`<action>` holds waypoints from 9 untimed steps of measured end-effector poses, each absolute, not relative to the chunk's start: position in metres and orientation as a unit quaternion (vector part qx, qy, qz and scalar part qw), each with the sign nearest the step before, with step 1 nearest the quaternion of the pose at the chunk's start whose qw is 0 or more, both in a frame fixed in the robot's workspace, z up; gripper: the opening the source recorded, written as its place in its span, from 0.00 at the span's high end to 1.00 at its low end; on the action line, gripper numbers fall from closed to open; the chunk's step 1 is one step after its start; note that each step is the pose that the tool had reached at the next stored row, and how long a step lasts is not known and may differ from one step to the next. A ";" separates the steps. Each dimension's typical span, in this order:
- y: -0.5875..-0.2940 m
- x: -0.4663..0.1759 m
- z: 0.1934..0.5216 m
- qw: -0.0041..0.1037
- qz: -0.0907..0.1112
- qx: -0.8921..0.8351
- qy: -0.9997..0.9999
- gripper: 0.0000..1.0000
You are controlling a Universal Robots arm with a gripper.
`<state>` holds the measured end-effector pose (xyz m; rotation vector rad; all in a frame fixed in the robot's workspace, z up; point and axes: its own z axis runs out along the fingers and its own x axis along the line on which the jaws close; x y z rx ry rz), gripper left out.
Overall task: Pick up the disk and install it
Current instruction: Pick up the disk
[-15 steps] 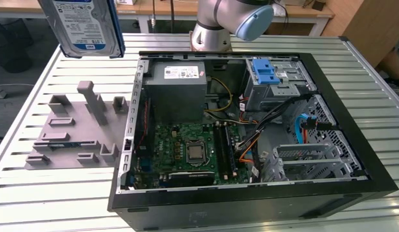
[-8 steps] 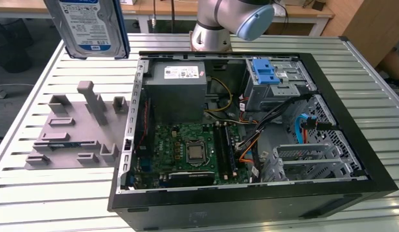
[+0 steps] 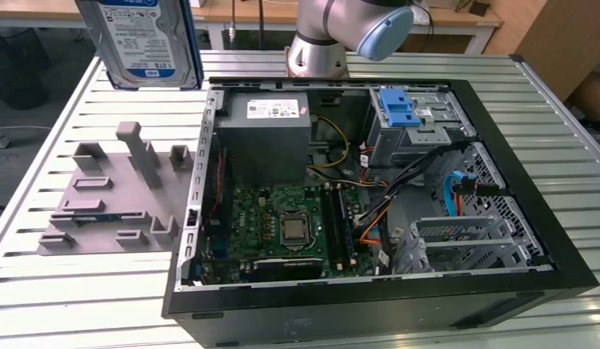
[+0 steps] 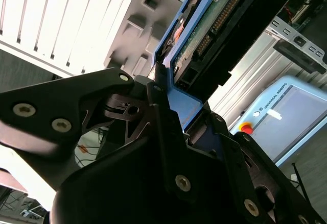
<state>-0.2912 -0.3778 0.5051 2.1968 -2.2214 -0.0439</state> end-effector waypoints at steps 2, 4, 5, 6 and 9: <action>-0.378 -0.288 0.505 0.009 -0.014 0.703 -0.711 0.64; -0.379 -0.286 0.505 0.009 -0.014 0.703 -0.711 0.64; -0.379 -0.284 0.505 0.009 -0.014 0.703 -0.711 0.64; -0.380 -0.283 0.505 0.009 -0.014 0.703 -0.711 0.64; -0.380 -0.281 0.505 0.009 -0.014 0.703 -0.711 0.64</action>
